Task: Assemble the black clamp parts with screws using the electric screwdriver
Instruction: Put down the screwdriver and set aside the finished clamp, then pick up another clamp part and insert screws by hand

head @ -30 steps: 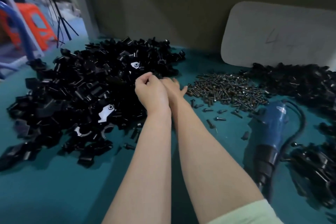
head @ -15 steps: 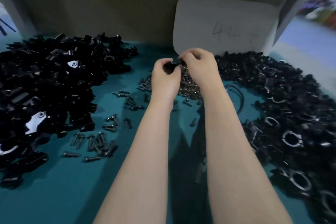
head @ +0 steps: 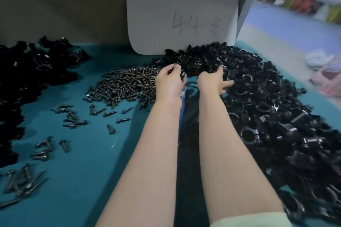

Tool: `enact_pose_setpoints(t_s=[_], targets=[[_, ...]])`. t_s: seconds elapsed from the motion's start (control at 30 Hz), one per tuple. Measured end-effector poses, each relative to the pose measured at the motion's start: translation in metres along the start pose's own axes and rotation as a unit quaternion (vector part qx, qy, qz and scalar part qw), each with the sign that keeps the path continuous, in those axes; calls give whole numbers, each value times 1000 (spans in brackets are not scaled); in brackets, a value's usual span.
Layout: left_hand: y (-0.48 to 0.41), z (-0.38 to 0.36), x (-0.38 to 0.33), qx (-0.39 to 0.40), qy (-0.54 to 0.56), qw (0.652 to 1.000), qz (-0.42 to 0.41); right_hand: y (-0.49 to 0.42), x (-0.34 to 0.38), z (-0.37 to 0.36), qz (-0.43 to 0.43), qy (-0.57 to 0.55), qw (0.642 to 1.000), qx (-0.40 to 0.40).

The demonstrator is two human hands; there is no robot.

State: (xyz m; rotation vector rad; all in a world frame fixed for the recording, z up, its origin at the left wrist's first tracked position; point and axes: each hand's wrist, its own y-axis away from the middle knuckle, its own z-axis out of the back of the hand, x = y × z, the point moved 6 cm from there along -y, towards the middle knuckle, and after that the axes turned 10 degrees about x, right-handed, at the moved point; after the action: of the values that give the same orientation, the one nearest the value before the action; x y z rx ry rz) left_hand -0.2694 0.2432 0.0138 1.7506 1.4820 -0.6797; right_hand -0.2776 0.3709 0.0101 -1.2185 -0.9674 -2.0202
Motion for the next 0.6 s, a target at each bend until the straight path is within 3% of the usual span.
enact_pose_setpoints(t_s=[0.3,0.6], targets=[[-3,-8,1,28,140,989,39,-17,-7,2,-6,-31,999,-33],[5,-2,-3,37,136,989,53,-2,-8,4,-40,-265,963,-30]])
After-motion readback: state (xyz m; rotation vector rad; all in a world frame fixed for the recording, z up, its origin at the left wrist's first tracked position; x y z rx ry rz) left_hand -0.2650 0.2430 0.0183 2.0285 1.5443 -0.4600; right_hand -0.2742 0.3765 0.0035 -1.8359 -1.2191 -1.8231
